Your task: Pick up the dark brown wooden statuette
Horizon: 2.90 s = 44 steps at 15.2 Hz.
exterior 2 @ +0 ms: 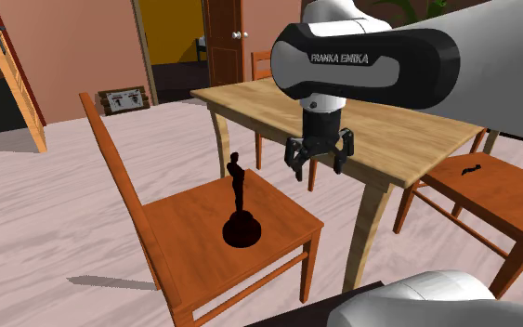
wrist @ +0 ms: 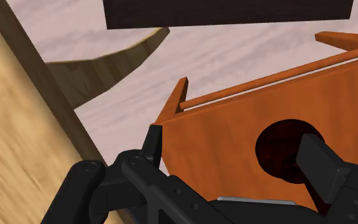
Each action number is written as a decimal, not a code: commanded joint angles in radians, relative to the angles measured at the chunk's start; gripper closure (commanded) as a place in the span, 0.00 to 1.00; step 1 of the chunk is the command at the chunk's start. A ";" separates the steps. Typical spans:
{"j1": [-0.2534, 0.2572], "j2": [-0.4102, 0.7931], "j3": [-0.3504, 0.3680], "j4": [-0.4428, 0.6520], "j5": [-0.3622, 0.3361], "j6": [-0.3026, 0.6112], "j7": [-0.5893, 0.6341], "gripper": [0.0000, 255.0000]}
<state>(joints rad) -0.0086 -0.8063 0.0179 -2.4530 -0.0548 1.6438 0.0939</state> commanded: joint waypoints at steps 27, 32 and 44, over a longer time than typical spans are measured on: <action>-0.037 0.481 0.428 0.204 -0.139 0.385 0.566 0.00; -0.037 0.481 0.428 0.202 -0.140 0.388 0.567 1.00; -0.036 0.465 0.419 0.284 -0.127 0.295 0.536 1.00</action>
<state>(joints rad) -0.0444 -0.3390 0.4385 -2.1821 -0.1830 1.9523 0.6344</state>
